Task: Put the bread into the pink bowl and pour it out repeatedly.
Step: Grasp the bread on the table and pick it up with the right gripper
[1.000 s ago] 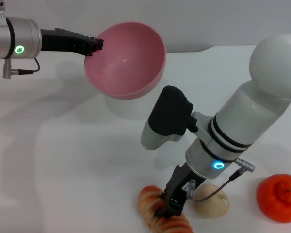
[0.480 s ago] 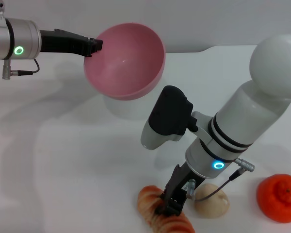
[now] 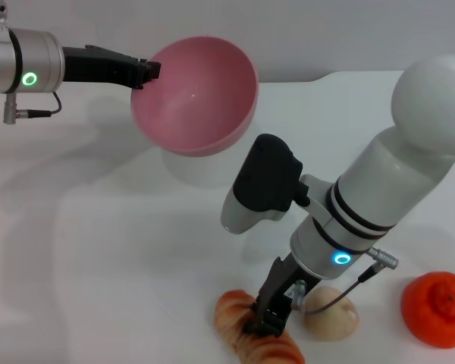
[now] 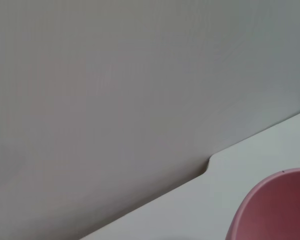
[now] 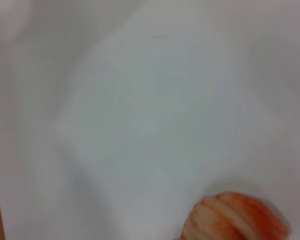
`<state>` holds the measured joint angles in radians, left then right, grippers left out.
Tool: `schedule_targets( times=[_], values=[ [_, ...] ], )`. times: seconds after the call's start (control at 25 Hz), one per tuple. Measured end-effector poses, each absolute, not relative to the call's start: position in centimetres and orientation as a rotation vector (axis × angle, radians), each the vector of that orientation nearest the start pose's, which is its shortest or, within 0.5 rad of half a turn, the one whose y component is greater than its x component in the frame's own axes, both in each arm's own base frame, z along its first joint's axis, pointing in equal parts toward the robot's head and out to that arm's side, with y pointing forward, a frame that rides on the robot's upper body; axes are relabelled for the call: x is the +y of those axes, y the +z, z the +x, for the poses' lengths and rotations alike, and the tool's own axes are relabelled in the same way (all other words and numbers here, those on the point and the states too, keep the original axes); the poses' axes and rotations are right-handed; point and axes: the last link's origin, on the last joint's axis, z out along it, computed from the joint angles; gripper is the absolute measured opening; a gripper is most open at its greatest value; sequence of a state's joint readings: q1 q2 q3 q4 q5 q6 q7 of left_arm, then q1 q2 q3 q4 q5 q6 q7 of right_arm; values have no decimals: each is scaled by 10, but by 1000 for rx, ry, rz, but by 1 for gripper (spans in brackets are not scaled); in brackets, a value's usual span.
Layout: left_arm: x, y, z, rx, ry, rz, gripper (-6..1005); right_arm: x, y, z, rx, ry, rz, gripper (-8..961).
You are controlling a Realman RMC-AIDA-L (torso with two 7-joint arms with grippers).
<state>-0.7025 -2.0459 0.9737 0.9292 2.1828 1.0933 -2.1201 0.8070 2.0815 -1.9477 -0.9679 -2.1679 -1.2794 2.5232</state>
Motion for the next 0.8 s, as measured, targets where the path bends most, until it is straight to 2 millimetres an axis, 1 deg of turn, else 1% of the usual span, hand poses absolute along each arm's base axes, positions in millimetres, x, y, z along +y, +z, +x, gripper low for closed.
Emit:
schedule_targets(
  times=[0.16, 0.28, 0.4, 0.6, 0.8],
  values=[
    [437, 33, -200, -891, -323, -2383, 94, 309, -131, 144, 660, -634, -3033, 160],
    [438, 35, -204, -896, -324, -2362, 94, 309, -130, 139, 633, -599, -3043, 157],
    [438, 37, -209, -903, -322, -2341, 95, 307, -125, 126, 581, -517, -3062, 153],
    [437, 38, -213, -914, -321, -2330, 95, 304, -111, 102, 473, -353, -3077, 150],
    [439, 37, -219, -928, -314, -2307, 96, 306, -93, 81, 335, -201, -3071, 151]
  ],
)
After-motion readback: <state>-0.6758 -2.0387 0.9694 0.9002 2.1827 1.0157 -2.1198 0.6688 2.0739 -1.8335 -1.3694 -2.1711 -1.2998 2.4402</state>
